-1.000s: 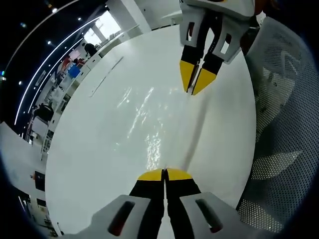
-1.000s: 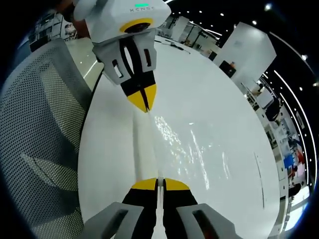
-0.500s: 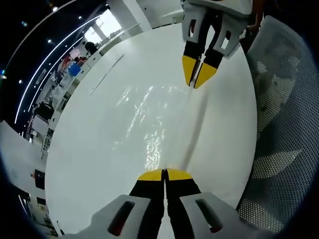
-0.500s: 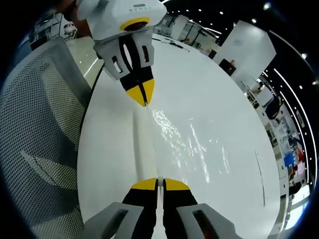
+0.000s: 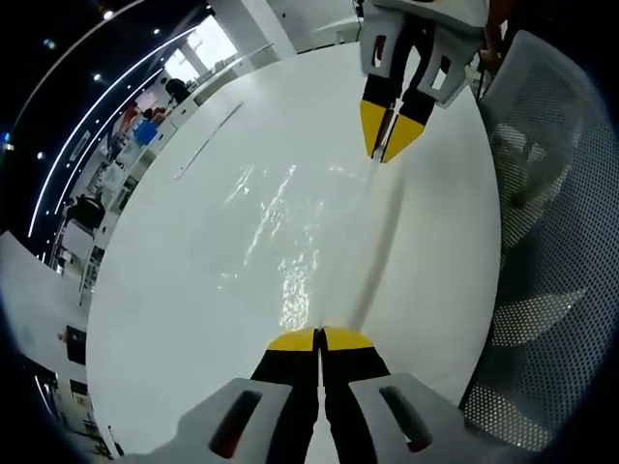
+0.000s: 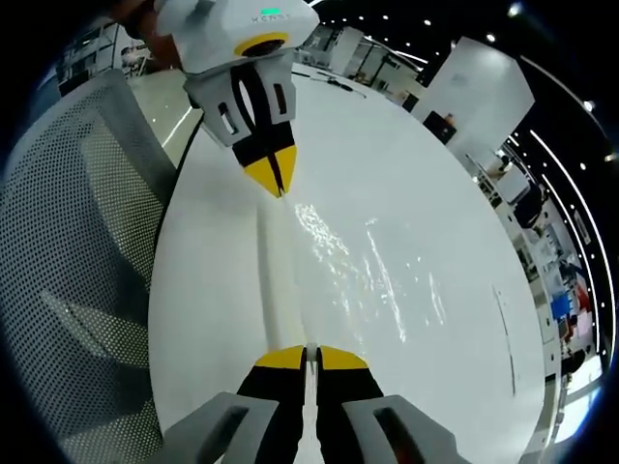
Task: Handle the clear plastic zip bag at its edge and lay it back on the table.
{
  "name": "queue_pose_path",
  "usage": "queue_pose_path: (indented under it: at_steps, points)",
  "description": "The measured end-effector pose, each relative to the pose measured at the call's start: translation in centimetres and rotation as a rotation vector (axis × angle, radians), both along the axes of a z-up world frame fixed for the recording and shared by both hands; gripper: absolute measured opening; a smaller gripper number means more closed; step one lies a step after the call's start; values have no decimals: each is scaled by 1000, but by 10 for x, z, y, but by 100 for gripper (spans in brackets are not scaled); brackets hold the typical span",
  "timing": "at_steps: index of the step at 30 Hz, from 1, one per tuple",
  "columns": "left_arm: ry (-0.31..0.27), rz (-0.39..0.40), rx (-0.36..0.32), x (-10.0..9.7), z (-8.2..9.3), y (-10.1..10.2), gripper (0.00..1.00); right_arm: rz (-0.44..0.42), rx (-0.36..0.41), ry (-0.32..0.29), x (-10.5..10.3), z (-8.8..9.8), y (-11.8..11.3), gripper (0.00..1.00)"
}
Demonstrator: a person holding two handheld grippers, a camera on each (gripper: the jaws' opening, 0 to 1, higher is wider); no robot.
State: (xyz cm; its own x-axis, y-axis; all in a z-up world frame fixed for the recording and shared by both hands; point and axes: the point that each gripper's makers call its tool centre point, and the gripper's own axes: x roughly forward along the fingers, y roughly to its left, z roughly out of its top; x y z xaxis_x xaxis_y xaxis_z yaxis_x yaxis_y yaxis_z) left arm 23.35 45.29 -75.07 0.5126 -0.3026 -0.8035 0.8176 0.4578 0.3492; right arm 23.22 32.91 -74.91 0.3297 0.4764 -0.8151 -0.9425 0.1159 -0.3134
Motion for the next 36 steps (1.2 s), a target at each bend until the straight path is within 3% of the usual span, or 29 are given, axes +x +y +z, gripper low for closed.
queue_pose_path:
  at_steps: [8, 10, 16, 26, 36]
  points:
    - [-8, -4, 26, 1, -2, 2, 0, 9, 14, 5, -4, 6, 0, 0]
    - [-9, -4, 28, 1, -2, 2, 0, 1, 37, 5, -3, 7, 0, 6]
    - [-16, -16, 37, -2, -1, 2, 0, -70, 185, 59, -3, 25, 12, 13]
    - [-22, -31, 44, -4, 2, 1, 0, -44, 197, 30, 6, 36, 33, 13]
    - [-22, -30, 45, -5, 0, 3, 0, 13, 173, 21, 7, 34, 58, 12]
